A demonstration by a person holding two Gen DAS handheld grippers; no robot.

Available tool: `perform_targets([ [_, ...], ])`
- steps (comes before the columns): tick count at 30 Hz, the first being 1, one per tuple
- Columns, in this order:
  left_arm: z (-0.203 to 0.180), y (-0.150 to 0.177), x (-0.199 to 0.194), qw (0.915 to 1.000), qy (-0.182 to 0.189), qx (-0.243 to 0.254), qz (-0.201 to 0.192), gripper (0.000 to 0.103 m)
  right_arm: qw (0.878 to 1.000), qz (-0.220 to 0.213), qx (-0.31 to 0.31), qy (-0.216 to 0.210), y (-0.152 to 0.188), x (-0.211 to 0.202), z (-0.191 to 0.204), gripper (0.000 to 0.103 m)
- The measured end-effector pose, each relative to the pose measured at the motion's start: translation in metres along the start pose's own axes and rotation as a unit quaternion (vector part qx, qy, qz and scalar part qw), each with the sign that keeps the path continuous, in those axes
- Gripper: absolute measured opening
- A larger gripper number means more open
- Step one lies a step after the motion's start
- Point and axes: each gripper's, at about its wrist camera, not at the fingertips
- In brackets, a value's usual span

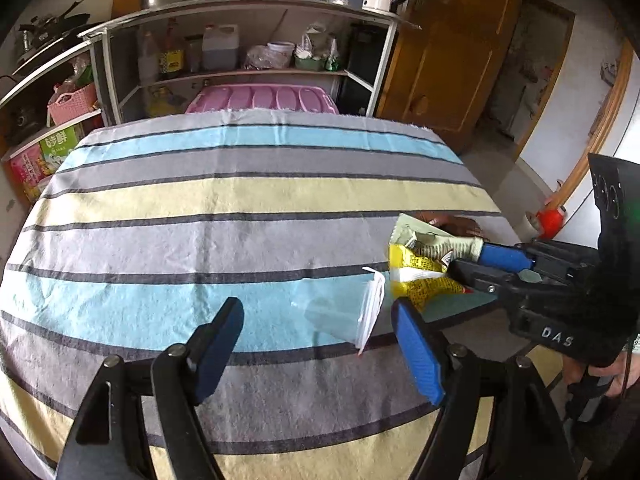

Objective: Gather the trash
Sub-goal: 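Grasp the clear plastic cup with the left tool while the right tool grasps the white wrapper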

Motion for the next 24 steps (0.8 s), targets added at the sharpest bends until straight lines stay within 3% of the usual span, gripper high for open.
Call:
perform_targets([
  [7, -0.006, -0.001, 0.01, 1.0, -0.004, 0.005, 0.004, 0.079, 1.0, -0.009, 0.013, -0.004, -0.001, 0.002, -0.003, 0.031],
  [11, -0.003, -0.001, 0.013, 1.0, 0.004, -0.002, 0.004, 0.079, 1.0, -0.013, 0.018, -0.011, 0.0, 0.003, -0.003, 0.012],
  [18, 0.003, -0.001, 0.014, 0.9998, 0.016, -0.014, 0.004, 0.046, 1.0, -0.023, 0.009, -0.014, 0.003, -0.003, 0.003, 0.007],
  [24, 0.003, 0.001, 0.009, 0.9997, 0.017, -0.016, 0.0, 0.043, 0.999, -0.04, 0.018, -0.02, 0.006, -0.012, 0.006, 0.006],
])
Point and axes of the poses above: each gripper's, at about its wrist camera, not at the fingertips, and x roughly the way its jaws point, z to its left, y to its underside, and after that the axes turned 9 degrees about -y, right-handed
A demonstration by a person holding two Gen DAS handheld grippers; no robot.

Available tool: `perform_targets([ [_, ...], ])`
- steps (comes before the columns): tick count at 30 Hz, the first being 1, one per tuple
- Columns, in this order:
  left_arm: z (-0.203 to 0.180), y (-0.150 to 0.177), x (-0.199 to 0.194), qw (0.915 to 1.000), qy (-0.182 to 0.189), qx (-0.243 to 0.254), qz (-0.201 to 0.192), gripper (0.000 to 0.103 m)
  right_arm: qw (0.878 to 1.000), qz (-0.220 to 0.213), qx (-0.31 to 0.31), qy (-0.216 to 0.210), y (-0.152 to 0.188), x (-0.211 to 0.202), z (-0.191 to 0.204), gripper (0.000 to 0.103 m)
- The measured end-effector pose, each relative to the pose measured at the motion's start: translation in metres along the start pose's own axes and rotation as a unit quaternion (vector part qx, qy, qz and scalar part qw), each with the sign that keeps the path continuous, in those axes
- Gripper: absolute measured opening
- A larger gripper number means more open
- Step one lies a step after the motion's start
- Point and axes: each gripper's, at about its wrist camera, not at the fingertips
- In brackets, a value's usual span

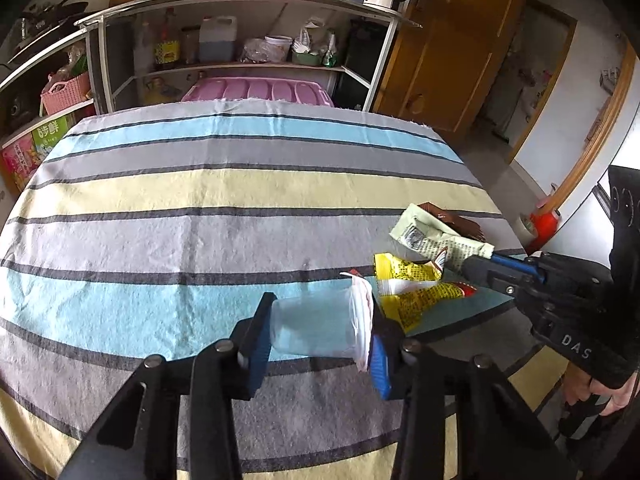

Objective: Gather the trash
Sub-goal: 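Grasp the clear plastic cup with the left tool while the right tool grasps the white wrapper, then carry the clear cup and white wrapper over the bin with both tools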

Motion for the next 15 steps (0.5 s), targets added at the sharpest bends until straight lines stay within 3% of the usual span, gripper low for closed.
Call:
perform_targets([
  [15, -0.022, -0.005, -0.044, 0.9987, 0.012, 0.023, -0.043, 0.043, 0.998, -0.068, 0.007, 0.003, 0.011, -0.06, 0.012, 0.006],
])
Point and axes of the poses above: each gripper's, at about its wrist camera, not at the fingertips, and x roughly the way its jaws point, z to its left, y to its underside, and after that the axes turned 9 degrees about -y, right-handed
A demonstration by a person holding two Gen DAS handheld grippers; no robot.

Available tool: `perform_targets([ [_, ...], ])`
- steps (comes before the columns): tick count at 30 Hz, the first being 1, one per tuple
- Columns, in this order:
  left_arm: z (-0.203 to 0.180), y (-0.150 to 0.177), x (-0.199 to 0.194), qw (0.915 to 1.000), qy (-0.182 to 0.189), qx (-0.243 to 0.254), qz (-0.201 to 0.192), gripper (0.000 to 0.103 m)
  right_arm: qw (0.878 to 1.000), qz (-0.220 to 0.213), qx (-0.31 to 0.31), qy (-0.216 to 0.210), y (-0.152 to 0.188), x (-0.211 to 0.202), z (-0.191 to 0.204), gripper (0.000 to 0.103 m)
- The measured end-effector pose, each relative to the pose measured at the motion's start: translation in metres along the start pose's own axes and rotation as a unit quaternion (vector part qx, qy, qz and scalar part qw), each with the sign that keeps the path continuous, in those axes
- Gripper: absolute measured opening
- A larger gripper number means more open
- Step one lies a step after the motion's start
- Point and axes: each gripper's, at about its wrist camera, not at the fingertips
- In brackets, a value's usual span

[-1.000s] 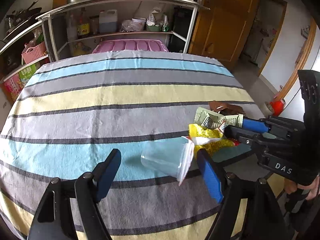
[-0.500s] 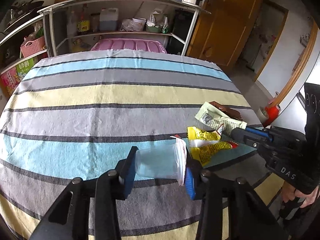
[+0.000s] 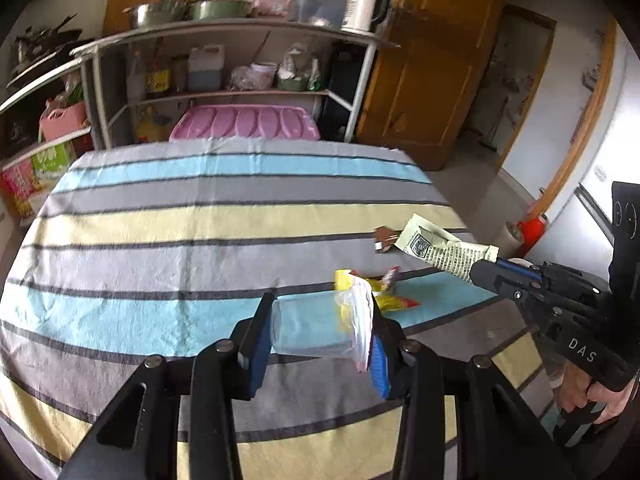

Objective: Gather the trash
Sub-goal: 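Carry the clear cup and white wrapper over the bin with both tools, then open both tools to drop the cup and wrapper into the bin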

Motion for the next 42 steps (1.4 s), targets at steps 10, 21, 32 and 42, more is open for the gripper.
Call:
perform_targets([
  [10, -0.051, -0.009, -0.024, 0.9979, 0.031, 0.05, -0.027, 0.043, 0.998, -0.049, 0.017, 0.047, 0.012, -0.069, -0.008, 0.006],
  [21, -0.128, -0.008, -0.039, 0.9909, 0.069, 0.108, -0.043, 0.043, 0.989, -0.085, 0.054, 0.112, 0.039, -0.138, -0.032, 0.006],
  [32, -0.228, 0.009, -0.031, 0.9755, 0.133, 0.173, -0.024, 0.043, 0.971, -0.074, 0.122, 0.192, 0.093, -0.191, -0.082, 0.006],
  [42, -0.285, 0.028, -0.011, 0.9661, 0.155, 0.206, 0.013, 0.043, 0.957, -0.031, 0.172, 0.232, 0.131, -0.198, -0.126, 0.006],
])
Point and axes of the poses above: each gripper's, at about its wrist camera, not at the fingertips, and x roughly the way its jaws point, z to its left, y to its underside, and after that the axes turned 9 degrees about -y, right-handed
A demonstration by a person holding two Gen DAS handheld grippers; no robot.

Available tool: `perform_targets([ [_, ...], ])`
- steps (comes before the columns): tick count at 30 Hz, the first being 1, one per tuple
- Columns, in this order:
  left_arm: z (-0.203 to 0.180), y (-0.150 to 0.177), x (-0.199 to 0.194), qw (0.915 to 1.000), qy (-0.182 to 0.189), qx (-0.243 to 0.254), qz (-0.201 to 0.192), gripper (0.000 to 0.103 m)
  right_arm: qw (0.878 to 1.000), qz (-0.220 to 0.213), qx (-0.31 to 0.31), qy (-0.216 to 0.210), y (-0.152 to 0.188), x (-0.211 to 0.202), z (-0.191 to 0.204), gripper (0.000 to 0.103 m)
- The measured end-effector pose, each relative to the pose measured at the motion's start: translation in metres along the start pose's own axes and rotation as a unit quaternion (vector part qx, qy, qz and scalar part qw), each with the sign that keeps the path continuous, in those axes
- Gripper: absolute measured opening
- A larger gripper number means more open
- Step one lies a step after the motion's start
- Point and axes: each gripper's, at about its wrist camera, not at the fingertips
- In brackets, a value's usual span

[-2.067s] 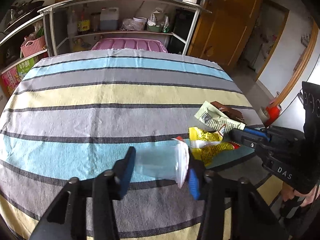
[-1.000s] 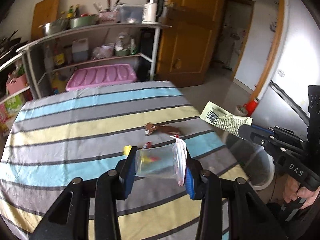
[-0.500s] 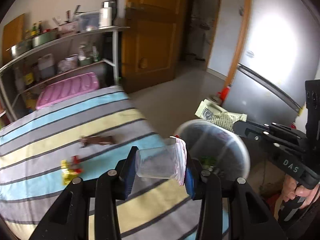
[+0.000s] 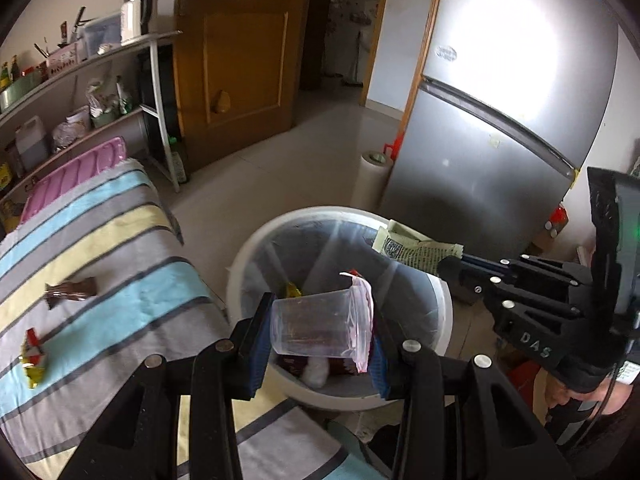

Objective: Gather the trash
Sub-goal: 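Open both tools to drop the cup and wrapper into the bin, then move both tools back over the table toward the yellow and brown wrappers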

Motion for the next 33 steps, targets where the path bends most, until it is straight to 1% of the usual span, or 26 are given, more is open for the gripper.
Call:
perform_targets([
  [4, -0.008, 0.002, 0.009, 1.0, -0.002, 0.003, 0.009, 0.043, 1.0, 0.015, 0.012, 0.008, 0.007, 0.012, -0.012, 0.006],
  [7, -0.007, 0.002, 0.014, 0.9999, -0.002, -0.001, 0.015, 0.044, 0.999, 0.025, 0.02, 0.003, 0.011, 0.018, -0.017, 0.006],
  [8, -0.007, 0.002, 0.015, 0.9999, -0.003, -0.002, 0.017, 0.045, 0.999, 0.027, 0.019, 0.008, 0.012, 0.019, -0.017, 0.006],
  [9, -0.005, 0.001, 0.016, 0.9999, -0.003, -0.003, 0.017, 0.049, 0.999, 0.028, 0.018, 0.017, 0.012, 0.021, -0.015, 0.007],
  [10, -0.004, 0.001, 0.016, 0.9998, -0.003, -0.006, 0.017, 0.053, 0.999, 0.027, 0.019, 0.021, 0.012, 0.022, -0.016, 0.01],
  [12, -0.002, 0.0, 0.016, 0.9998, -0.004, -0.008, 0.016, 0.06, 0.999, 0.026, 0.028, 0.021, 0.012, 0.023, -0.018, 0.022],
  [13, -0.001, 0.0, 0.016, 0.9998, -0.004, -0.01, 0.015, 0.061, 0.999, 0.026, 0.032, 0.02, 0.012, 0.023, -0.018, 0.034],
  [14, 0.001, 0.0, 0.015, 0.9998, -0.002, -0.012, 0.015, 0.061, 0.999, 0.025, 0.031, 0.018, 0.011, 0.022, -0.018, 0.039],
  [19, 0.013, 0.0, 0.006, 0.9996, -0.012, -0.023, 0.006, 0.068, 1.0, 0.01, 0.017, 0.019, 0.005, 0.016, -0.008, 0.039],
  [21, 0.022, 0.0, 0.002, 0.9994, -0.013, -0.032, 0.003, 0.068, 1.0, 0.003, 0.016, 0.016, 0.001, 0.014, -0.003, 0.039],
  [25, 0.039, 0.002, -0.012, 0.9985, -0.033, -0.042, -0.012, 0.069, 1.0, -0.016, -0.001, 0.004, -0.008, 0.006, 0.016, 0.039],
  [28, 0.056, 0.005, -0.021, 0.9974, -0.038, -0.058, -0.017, 0.07, 1.0, -0.023, -0.011, -0.005, -0.014, 0.004, 0.03, 0.04],
  [33, 0.085, 0.014, -0.037, 0.9944, -0.066, -0.078, -0.03, 0.072, 0.999, -0.031, -0.028, -0.025, -0.022, 0.006, 0.054, 0.04],
])
Point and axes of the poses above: each gripper's, at about its wrist camera, not at the fingertips, and x roughly the way its jaws point, z to its left, y to its underside, and after that the axes turned 9 degrees about -y, right-handed
